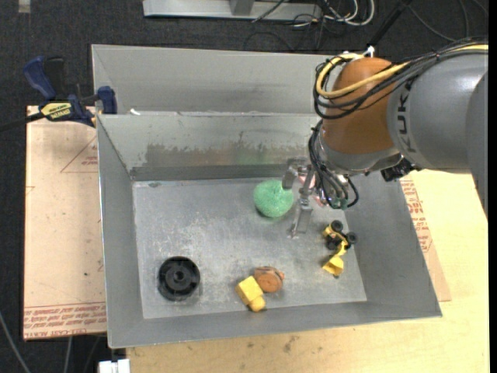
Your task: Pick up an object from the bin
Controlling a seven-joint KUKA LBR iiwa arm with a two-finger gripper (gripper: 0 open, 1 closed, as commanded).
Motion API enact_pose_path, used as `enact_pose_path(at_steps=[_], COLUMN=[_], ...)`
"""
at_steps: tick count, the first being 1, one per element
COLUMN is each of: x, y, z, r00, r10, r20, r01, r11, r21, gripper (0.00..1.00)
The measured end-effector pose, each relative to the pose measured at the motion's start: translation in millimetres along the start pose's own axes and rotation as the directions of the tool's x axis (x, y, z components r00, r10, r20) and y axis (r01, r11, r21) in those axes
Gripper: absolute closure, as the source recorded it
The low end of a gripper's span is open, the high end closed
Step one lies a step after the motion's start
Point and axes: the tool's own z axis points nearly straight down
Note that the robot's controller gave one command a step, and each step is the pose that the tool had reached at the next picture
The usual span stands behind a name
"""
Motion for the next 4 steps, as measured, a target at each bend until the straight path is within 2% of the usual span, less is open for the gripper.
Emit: enact_pose_path(at_steps=[1,2,3,4], x=[-33.3,-31.7,-38.9,-38.9], y=[-3.5,6.8,2.6,2.5], z=[23.6,54.7,67.0,67.0], r00=[1.000,0.998,0.997,0.997], r10=[0.019,0.060,0.076,0.076], r20=[0.003,0.002,0.002,0.002], r01=[-0.019,-0.060,-0.076,-0.076], r11=[1.000,0.998,0.997,0.997], r21=[0.001,0.000,0.001,0.001], gripper=[0.00,0.00,1.00,1.00])
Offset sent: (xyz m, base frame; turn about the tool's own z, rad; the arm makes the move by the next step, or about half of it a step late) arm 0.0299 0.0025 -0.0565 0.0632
